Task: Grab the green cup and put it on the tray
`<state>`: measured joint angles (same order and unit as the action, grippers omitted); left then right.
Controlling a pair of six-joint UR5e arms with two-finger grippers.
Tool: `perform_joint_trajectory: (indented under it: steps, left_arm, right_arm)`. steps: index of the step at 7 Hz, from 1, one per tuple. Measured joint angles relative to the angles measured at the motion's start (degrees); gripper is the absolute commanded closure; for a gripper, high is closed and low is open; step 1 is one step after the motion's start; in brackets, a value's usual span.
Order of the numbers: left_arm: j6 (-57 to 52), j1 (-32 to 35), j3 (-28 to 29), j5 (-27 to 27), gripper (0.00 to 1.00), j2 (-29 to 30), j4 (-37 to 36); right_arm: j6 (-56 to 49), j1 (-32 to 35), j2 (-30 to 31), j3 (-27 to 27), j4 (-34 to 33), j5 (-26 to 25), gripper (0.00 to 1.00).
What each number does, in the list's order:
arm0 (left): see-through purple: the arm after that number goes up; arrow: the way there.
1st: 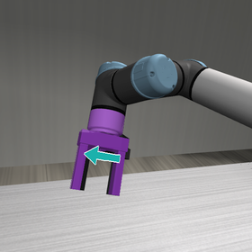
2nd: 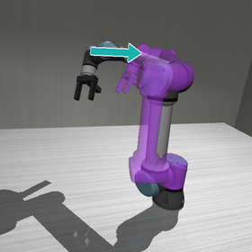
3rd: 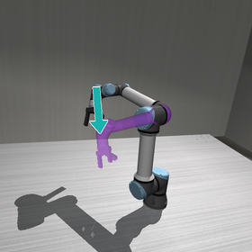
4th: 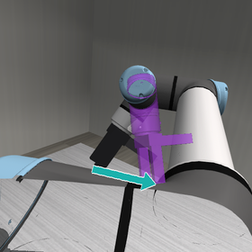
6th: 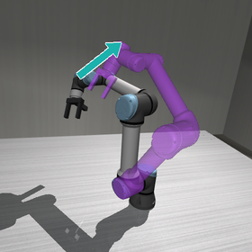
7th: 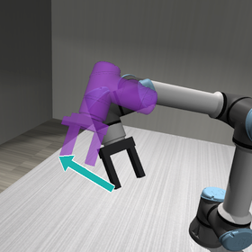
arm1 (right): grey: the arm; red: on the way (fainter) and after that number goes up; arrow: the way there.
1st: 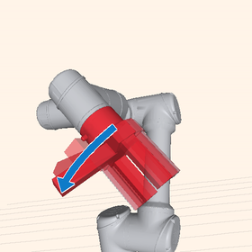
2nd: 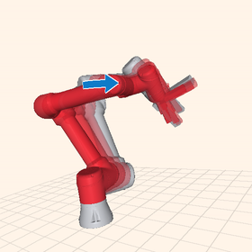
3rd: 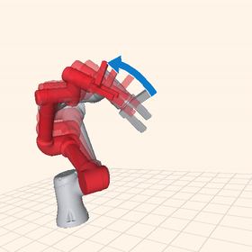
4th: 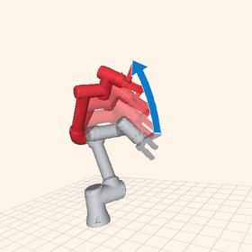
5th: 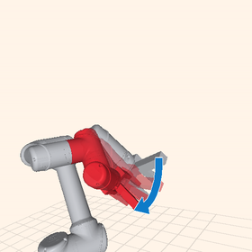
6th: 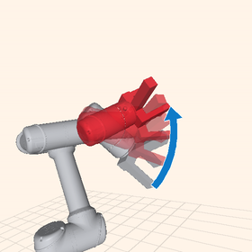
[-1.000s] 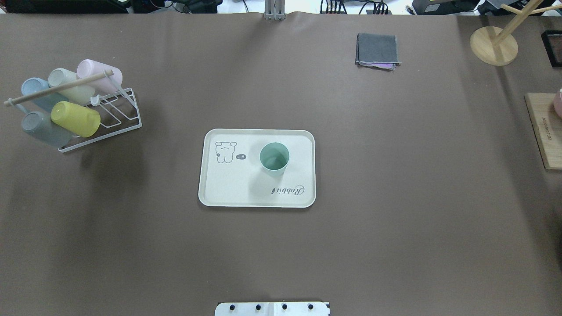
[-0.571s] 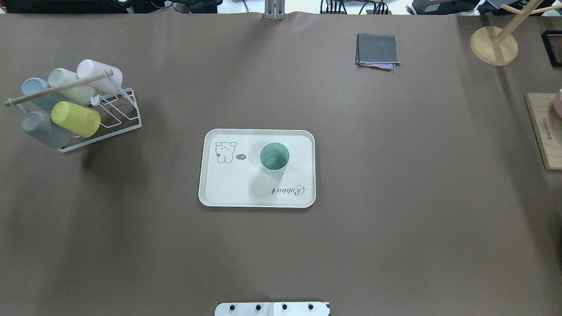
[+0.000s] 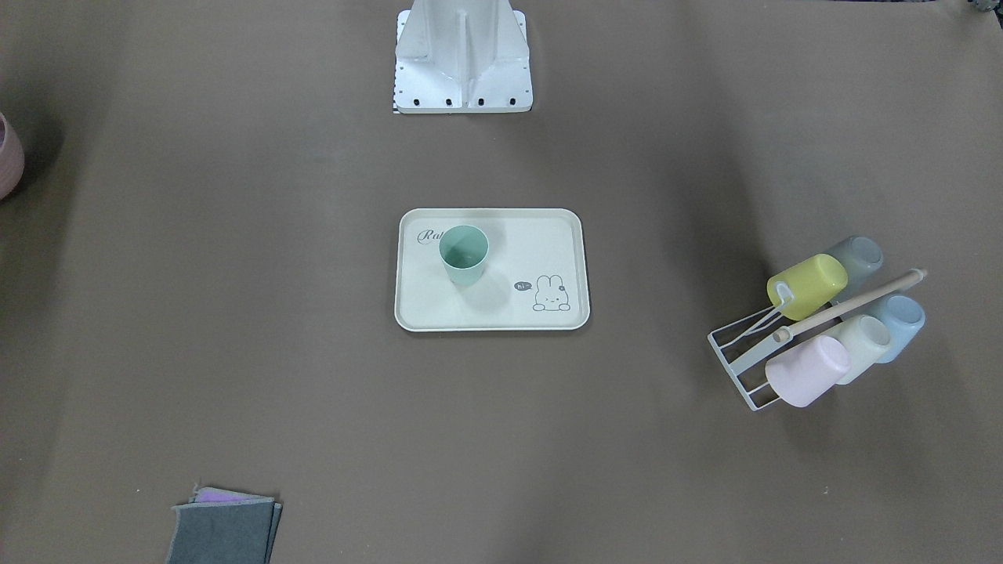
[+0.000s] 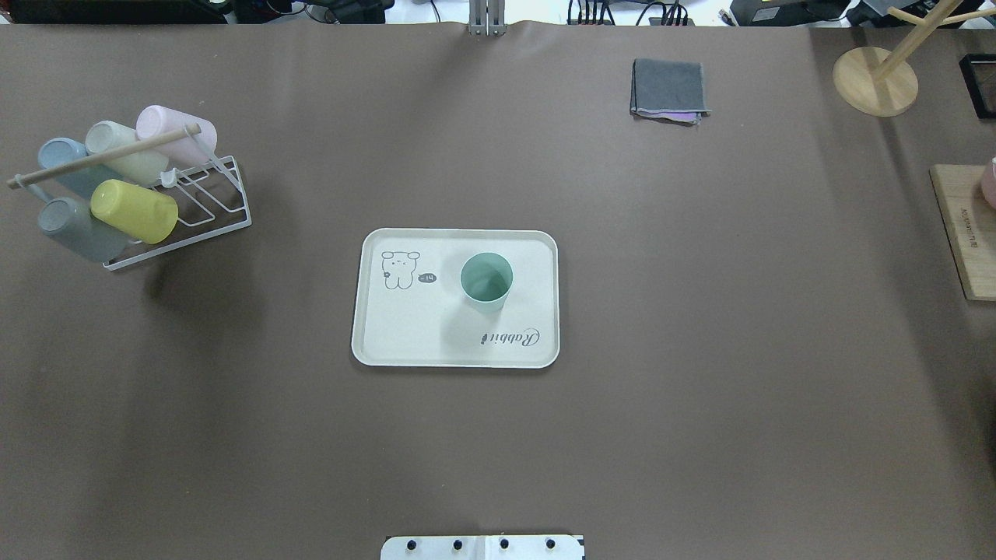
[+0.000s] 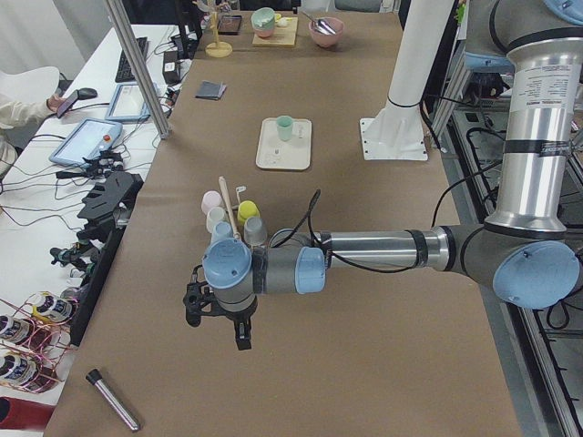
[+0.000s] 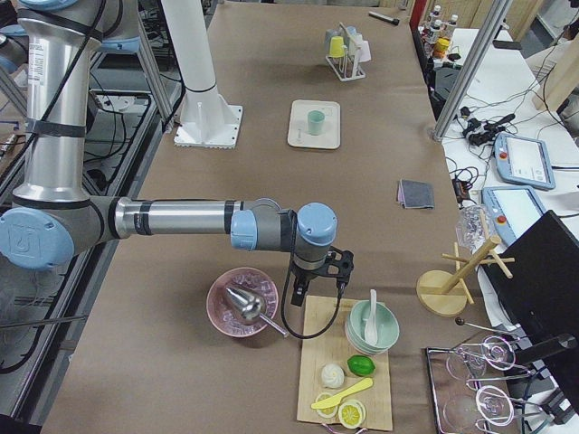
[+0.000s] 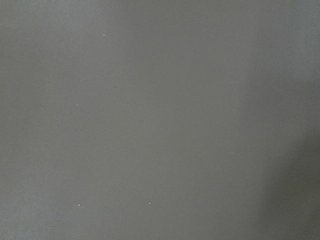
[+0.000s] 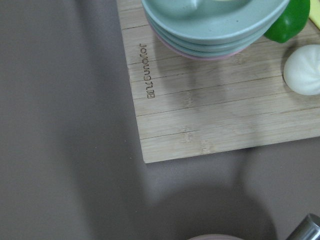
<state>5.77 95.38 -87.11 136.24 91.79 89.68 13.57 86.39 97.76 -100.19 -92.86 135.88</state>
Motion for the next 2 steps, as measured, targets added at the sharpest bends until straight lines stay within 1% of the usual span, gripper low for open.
perform_joint_trajectory:
  steps: [2]
  left_arm:
    - [0.1,0.0,-0.3,-0.2,0.02,0.3,0.0]
  right_arm:
    - [0.0,0.0,-0.1,0.0,0.0,0.1,0.00]
